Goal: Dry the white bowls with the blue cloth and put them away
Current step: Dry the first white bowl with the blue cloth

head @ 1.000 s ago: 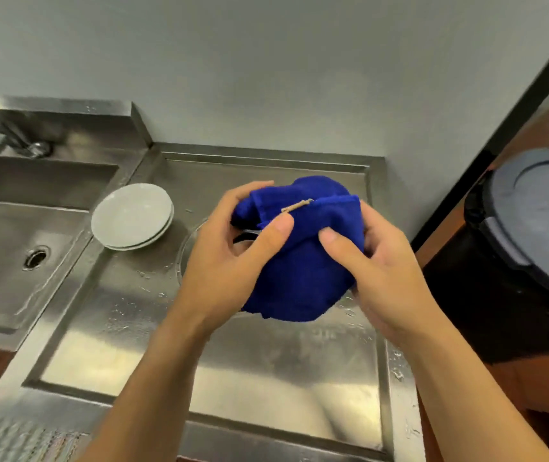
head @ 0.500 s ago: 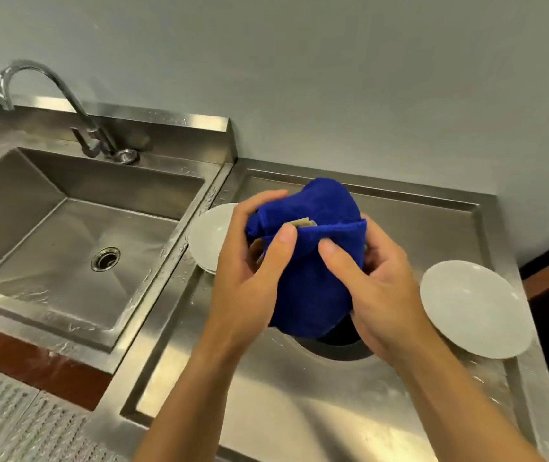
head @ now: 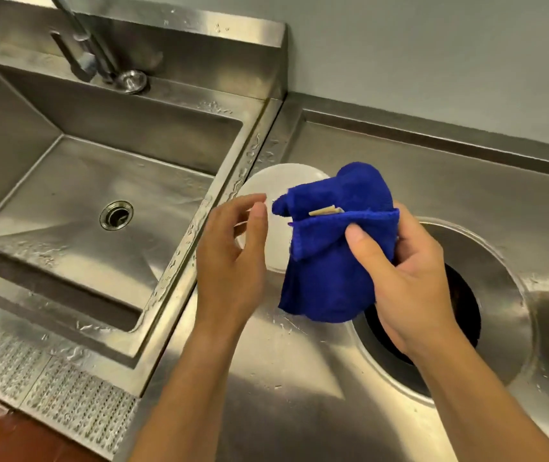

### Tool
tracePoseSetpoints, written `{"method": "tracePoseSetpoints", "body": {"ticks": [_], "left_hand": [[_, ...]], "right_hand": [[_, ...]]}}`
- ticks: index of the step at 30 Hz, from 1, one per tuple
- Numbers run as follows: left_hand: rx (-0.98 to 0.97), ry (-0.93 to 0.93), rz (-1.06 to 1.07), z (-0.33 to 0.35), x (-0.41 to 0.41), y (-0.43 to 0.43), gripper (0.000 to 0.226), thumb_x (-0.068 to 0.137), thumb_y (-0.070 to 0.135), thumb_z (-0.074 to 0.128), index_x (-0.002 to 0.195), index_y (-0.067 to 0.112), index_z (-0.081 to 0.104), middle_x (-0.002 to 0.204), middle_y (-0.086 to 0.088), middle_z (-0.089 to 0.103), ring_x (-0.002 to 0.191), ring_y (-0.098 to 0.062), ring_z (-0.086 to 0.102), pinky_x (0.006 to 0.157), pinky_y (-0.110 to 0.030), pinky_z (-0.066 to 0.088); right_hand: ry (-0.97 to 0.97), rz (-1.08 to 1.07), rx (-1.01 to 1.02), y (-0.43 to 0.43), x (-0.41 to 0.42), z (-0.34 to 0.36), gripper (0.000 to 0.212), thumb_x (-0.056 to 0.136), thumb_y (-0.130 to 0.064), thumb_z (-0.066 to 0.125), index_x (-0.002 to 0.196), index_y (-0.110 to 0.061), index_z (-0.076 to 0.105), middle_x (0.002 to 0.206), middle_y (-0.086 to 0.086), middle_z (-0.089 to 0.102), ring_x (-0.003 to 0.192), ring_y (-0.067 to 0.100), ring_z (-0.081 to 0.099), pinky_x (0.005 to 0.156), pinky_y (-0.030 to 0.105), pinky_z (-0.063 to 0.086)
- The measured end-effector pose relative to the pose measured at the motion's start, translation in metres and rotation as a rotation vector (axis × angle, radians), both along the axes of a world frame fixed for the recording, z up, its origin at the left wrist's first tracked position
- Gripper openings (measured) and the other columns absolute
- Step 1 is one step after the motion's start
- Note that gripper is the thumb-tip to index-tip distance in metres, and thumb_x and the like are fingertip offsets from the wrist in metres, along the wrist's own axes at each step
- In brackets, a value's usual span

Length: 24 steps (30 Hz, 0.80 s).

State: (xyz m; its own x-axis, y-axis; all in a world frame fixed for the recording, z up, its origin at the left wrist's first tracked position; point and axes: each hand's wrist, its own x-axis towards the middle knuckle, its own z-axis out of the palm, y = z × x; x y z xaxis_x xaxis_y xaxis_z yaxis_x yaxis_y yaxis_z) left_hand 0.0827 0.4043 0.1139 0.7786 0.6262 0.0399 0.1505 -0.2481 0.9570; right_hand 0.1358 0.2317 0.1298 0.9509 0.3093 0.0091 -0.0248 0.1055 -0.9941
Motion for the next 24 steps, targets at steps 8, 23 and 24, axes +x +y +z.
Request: {"method": "tracePoseSetpoints", "body": {"ticks": [8, 23, 24], "left_hand": [[0.058, 0.402, 0.065, -0.079, 0.012, 0.054, 0.049, 0.096, 0.037, 0.073, 0.139, 0.021, 0.059, 0.131, -0.001, 0.063, 0.103, -0.011, 0.068, 0.086, -0.020, 0.054], [0.261, 0.444, 0.038, -0.086, 0.049, 0.058, 0.042, 0.094, 0.019, 0.071, 0.135, 0.016, 0.065, 0.117, -0.007, 0.073, 0.105, -0.026, 0.070, 0.087, -0.040, 0.058], [0.275, 0.448, 0.042, -0.084, 0.049, 0.059, 0.041, 0.094, 0.019, 0.071, 0.135, 0.015, 0.065, 0.118, -0.008, 0.073, 0.105, -0.027, 0.070, 0.084, -0.038, 0.057]], "right_hand": [[0.092, -0.096, -0.106, 0.033, 0.004, -0.062, 0.010, 0.085, -0.044, 0.070, 0.095, -0.041, 0.073, 0.091, -0.006, 0.075, 0.085, 0.012, 0.068, 0.073, 0.035, 0.059], [0.185, -0.149, -0.075, 0.030, 0.021, -0.071, 0.011, 0.085, -0.039, 0.071, 0.095, -0.033, 0.074, 0.092, 0.014, 0.070, 0.086, 0.018, 0.065, 0.076, 0.040, 0.056], [0.190, -0.154, -0.069, 0.029, 0.021, -0.069, 0.012, 0.085, -0.039, 0.071, 0.095, -0.033, 0.074, 0.090, 0.010, 0.071, 0.086, 0.017, 0.065, 0.076, 0.039, 0.056]]}}
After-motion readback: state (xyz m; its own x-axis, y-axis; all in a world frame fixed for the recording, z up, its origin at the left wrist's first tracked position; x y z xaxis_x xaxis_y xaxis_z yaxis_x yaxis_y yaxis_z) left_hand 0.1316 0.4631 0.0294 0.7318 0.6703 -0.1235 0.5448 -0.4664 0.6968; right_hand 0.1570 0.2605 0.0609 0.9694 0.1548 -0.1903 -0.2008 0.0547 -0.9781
